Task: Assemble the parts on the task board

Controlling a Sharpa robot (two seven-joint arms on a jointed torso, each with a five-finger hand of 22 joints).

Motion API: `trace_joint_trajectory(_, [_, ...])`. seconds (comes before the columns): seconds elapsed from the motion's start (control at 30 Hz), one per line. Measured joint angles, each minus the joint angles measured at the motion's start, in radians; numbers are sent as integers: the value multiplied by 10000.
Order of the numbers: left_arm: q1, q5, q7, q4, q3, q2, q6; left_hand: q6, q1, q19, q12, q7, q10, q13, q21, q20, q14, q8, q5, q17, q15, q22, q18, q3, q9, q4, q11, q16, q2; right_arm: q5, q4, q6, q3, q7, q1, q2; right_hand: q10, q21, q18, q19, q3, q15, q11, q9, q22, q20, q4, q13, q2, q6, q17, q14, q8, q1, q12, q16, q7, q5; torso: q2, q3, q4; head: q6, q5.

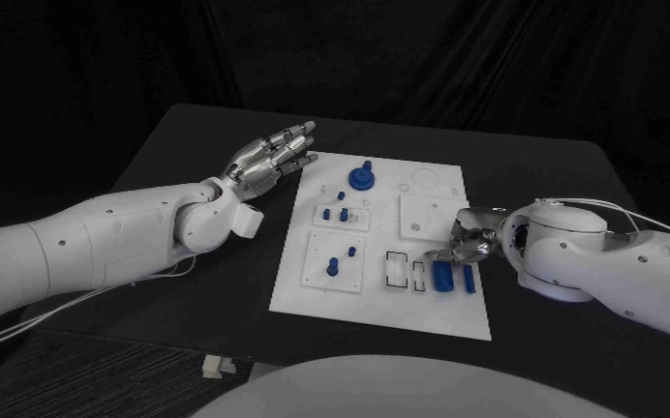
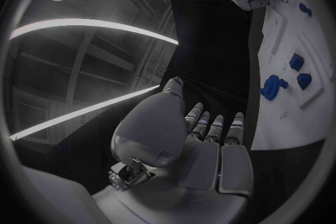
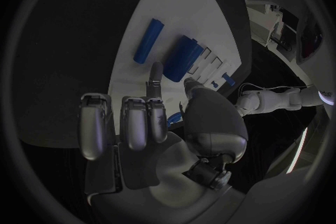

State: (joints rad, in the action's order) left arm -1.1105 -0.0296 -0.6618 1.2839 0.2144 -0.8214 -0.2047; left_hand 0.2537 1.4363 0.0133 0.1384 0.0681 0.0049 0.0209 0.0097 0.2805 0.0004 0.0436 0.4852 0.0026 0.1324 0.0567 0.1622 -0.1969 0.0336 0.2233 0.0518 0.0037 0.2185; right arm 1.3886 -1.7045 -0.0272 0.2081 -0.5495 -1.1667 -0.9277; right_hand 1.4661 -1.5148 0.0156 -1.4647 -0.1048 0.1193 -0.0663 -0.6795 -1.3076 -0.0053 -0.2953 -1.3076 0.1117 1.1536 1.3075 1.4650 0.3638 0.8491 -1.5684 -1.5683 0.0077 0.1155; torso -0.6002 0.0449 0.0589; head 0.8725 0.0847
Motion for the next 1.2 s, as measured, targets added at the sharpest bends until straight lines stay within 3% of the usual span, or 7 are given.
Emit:
trace_joint_trajectory(0.33, [8,0,57,-12,0,4,-27,0,0,0,0,0,0,0,0,0,0,0,0,-6,0,0,0,0,0,0,0,0,0,-12,81,-24,0,-37,119,129,0,126,1,-15,83,-154,183,-244,1,86,1,1,147,-490,-1,4,-207,146,0,0,127,152,-1,0,0,0,21])
trace_joint_trajectory(0.5, [10,0,83,-12,0,2,-37,0,0,0,0,0,0,0,0,0,0,0,0,-6,0,0,0,0,0,0,0,0,0,-14,112,-125,-1,-60,149,171,1,164,-1,-5,178,-216,250,-633,1,218,15,1,344,-818,-1,-1,-326,506,0,0,244,1368,0,1,0,0,35])
trace_joint_trajectory(0.6, [11,0,98,-12,0,-4,-43,0,0,0,0,0,0,0,0,0,0,0,0,-5,0,0,0,0,0,0,0,0,0,-15,116,-193,-11,-67,151,180,0,164,-1,-5,207,-216,250,-718,2,218,-13,1,367,-855,-1,-1,-348,528,0,0,248,1635,0,1,0,0,38])
trace_joint_trajectory(0.63, [11,0,103,-12,0,-4,-44,0,0,0,0,0,0,0,0,0,0,0,0,-5,0,0,0,0,0,0,0,0,0,-15,117,-214,-12,-69,151,184,0,199,-1,-5,207,-236,250,-798,2,218,-13,1,332,-883,-1,19,-348,571,0,0,266,1862,1,1,0,0,38])
trace_joint_trajectory(0.73, [13,0,116,-17,0,-5,-49,0,0,0,0,0,0,0,0,0,0,0,0,-5,0,0,-1,0,0,0,-1,0,0,-18,118,-272,-16,-72,152,195,0,215,0,-5,101,-241,250,-1253,2,217,83,2,170,-1158,-1,24,-224,991,0,0,258,3439,1,2,0,0,35])
trace_joint_trajectory(0.9, [15,0,132,-39,0,-2,-61,0,-45,0,0,0,0,0,0,0,0,0,0,-4,0,0,0,0,0,0,-1,0,44,-79,112,-286,-28,-68,152,193,0,216,0,-4,-289,-241,251,-1907,2,216,178,2,223,-1404,-1,24,86,1363,0,0,210,5658,2,2,-1,0,35])
trace_joint_trajectory(1.2, [17,0,159,-57,0,-1,-76,0,-44,0,0,0,0,0,0,0,0,0,38,-3,0,0,0,0,0,0,-1,0,44,-757,97,72,-20,-45,152,85,-16,216,0,-3,-771,-242,267,-2690,2,215,210,2,236,-1663,-2,24,493,1582,0,0,173,7555,2,1,-2,0,59])
